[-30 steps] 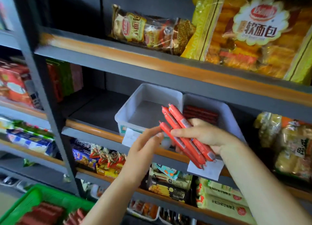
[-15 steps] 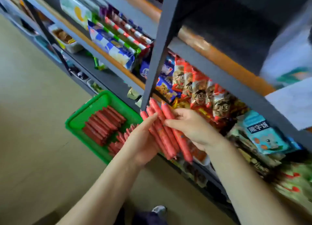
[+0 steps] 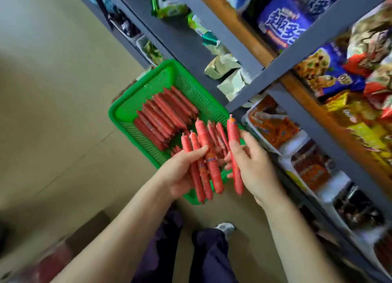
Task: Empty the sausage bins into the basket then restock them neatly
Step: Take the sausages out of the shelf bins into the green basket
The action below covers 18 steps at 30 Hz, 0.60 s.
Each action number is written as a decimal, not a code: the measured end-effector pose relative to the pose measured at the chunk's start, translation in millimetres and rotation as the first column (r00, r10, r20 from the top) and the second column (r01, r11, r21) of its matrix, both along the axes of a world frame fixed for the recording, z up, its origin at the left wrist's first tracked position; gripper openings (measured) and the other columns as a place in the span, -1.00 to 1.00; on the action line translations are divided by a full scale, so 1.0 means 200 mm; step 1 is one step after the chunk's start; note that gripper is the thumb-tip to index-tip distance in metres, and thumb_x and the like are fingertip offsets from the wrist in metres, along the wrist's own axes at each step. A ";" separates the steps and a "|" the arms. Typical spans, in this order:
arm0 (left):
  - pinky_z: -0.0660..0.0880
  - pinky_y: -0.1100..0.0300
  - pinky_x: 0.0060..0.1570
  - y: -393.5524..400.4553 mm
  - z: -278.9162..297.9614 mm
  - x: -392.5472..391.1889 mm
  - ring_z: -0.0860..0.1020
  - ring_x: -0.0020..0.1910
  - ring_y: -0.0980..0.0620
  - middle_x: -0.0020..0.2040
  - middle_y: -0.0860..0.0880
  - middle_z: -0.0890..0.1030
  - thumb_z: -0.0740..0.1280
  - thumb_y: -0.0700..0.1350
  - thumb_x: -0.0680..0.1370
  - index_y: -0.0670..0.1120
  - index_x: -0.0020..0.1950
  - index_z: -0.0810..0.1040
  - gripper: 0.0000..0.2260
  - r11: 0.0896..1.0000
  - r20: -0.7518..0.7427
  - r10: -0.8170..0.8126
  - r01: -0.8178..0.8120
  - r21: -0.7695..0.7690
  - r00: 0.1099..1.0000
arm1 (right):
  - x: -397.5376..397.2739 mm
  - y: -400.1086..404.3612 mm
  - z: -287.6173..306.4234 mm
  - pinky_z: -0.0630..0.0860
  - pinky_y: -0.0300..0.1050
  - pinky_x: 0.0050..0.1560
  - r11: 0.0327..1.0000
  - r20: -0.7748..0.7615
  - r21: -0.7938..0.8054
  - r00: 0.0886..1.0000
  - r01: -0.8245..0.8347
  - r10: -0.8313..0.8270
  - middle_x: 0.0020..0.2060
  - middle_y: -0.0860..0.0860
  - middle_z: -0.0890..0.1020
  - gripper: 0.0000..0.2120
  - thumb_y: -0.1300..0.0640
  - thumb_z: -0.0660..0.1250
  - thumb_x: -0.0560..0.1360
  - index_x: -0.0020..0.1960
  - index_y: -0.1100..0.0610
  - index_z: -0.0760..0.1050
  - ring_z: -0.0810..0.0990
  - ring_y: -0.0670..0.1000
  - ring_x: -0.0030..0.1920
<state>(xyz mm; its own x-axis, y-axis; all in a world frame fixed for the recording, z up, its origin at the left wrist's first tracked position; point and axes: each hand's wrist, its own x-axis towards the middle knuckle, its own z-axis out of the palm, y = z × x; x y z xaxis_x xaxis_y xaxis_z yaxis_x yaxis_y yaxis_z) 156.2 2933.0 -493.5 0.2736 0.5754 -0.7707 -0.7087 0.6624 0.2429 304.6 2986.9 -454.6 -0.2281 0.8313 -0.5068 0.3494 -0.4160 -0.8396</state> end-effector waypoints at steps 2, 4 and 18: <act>0.46 -0.06 0.32 0.01 -0.09 -0.01 0.51 0.30 -0.25 0.34 -0.33 0.50 0.27 -0.04 0.53 -0.28 0.36 0.47 -0.53 1.000 0.006 -0.017 0.017 -0.010 1.000 | -0.01 0.01 -0.10 0.51 -0.18 -0.27 0.999 0.041 -0.013 0.998 -0.041 0.041 -0.31 -0.18 0.61 -0.77 0.04 0.28 0.60 0.25 -0.12 0.51 0.57 -0.19 -0.32; 0.55 0.01 0.22 0.02 -0.17 -0.01 0.57 0.21 -0.19 0.28 -0.30 0.55 0.28 -0.03 0.51 -0.26 0.34 0.50 -0.53 0.999 0.008 -0.032 0.032 -0.019 0.999 | -0.03 0.01 -0.21 0.57 -0.10 -0.01 0.994 0.096 -0.049 0.990 -0.099 0.103 -0.12 -0.16 0.67 -0.71 0.01 0.37 0.48 0.20 -0.04 0.54 0.64 -0.18 -0.11; 0.46 -0.15 0.20 0.06 -0.61 -0.09 0.65 0.00 -0.14 0.06 -0.16 0.65 0.21 -0.16 0.63 -0.20 0.17 0.55 -0.80 0.986 -0.098 -0.081 0.066 -0.151 0.992 | 0.03 0.02 -0.61 0.60 -0.08 -0.11 0.918 -0.120 -0.389 0.984 0.073 -0.129 -0.10 0.15 0.70 -0.79 0.33 0.34 0.52 0.13 0.17 0.55 0.69 0.08 -0.16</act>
<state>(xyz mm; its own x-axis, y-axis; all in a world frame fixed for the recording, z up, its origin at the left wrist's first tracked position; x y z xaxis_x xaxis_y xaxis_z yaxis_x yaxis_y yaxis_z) 139.0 2945.9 -615.1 0.2252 0.4346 -0.8720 -0.6330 0.7457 0.2082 311.0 2991.6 -576.6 -0.2453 0.6028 -0.7592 0.1791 -0.7415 -0.6466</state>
